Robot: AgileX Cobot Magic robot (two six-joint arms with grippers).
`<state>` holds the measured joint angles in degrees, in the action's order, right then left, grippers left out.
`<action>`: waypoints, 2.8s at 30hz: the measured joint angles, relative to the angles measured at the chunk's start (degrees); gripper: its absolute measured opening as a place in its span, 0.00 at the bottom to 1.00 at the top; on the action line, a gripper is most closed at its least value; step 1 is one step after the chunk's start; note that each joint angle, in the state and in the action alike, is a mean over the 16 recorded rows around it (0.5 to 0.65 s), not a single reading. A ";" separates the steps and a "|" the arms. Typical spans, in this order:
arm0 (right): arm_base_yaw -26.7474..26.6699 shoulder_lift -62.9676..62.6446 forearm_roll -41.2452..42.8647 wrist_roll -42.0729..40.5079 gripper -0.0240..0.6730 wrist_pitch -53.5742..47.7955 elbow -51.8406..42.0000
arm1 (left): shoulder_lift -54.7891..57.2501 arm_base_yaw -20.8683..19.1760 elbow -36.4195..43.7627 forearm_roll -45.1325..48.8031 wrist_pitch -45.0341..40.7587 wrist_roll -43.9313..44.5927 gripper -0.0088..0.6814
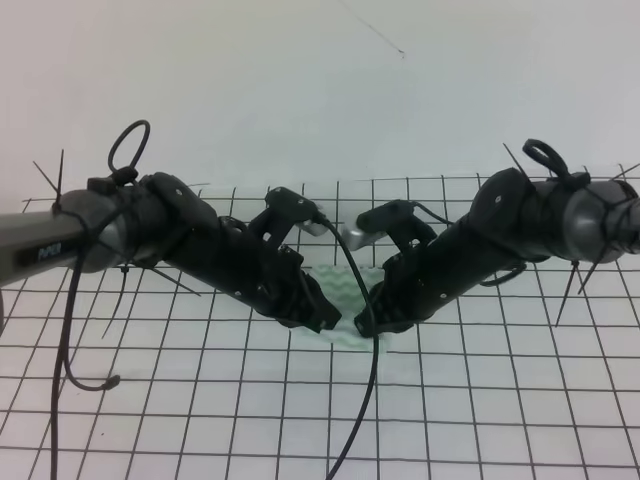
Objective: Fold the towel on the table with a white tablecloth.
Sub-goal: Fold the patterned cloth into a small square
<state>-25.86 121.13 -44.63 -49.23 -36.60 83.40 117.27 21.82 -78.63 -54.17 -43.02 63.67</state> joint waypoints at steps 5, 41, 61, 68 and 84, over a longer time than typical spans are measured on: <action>0.00 -5.12 0.08 -0.75 0.04 -0.06 0.03 | -2.55 -0.06 0.00 0.53 -0.99 -0.40 0.01; 2.80 -70.15 44.21 27.86 0.03 26.51 -27.18 | -80.97 -0.12 34.84 13.43 15.68 -21.54 0.01; 2.80 -90.44 44.63 26.20 0.03 43.14 -57.22 | -84.60 -0.12 42.43 14.69 15.83 -21.67 0.01; 2.80 -90.40 44.63 26.20 0.03 43.03 -57.25 | -84.60 -0.12 42.44 14.67 15.60 -21.76 0.01; 2.80 -90.37 44.63 26.20 0.03 43.06 -57.25 | -85.31 -0.12 42.54 17.47 15.48 -22.44 0.01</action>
<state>-23.06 30.76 0.00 -23.03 6.45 26.15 31.96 21.70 -36.09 -36.69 -27.54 41.23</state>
